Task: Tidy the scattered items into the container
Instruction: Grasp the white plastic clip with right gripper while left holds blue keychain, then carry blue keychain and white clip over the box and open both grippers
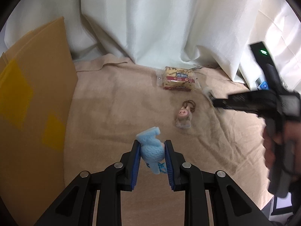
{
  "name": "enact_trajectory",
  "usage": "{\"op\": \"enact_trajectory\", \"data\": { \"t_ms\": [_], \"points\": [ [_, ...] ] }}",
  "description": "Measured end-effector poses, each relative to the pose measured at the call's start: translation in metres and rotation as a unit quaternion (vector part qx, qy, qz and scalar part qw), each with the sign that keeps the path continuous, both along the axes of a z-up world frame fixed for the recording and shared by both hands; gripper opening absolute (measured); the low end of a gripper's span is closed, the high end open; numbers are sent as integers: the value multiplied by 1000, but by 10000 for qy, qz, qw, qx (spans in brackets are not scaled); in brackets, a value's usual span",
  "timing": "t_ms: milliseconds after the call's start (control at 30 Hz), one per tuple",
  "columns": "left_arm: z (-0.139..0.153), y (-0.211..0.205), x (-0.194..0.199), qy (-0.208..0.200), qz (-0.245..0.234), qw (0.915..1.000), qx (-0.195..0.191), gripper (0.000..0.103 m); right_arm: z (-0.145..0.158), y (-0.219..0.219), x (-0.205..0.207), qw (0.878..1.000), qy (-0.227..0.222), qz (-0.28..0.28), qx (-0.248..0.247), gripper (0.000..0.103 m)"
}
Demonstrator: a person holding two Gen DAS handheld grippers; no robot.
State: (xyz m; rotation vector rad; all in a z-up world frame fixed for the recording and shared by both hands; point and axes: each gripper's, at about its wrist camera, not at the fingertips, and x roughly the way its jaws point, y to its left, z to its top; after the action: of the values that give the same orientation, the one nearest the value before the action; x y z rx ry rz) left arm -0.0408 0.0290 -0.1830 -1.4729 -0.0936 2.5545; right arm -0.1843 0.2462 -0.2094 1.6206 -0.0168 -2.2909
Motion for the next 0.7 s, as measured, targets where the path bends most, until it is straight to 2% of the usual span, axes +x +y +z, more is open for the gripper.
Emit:
{"op": "enact_trajectory", "data": {
  "t_ms": [100,200,500,700],
  "points": [
    [6,5,0,64,-44,10000,7,26,19,3,11,9994,192,291,-10,7],
    [9,9,-3,79,-68,9999,-1,26,28,9,16,9987,160,453,-162,7],
    [22,7,0,115,52,9999,-6,26,45,1,41,9975,253,516,-403,7],
    [52,1,-4,288,234,9992,-112,26,87,-3,42,9934,634,674,-672,7]
  ]
}}
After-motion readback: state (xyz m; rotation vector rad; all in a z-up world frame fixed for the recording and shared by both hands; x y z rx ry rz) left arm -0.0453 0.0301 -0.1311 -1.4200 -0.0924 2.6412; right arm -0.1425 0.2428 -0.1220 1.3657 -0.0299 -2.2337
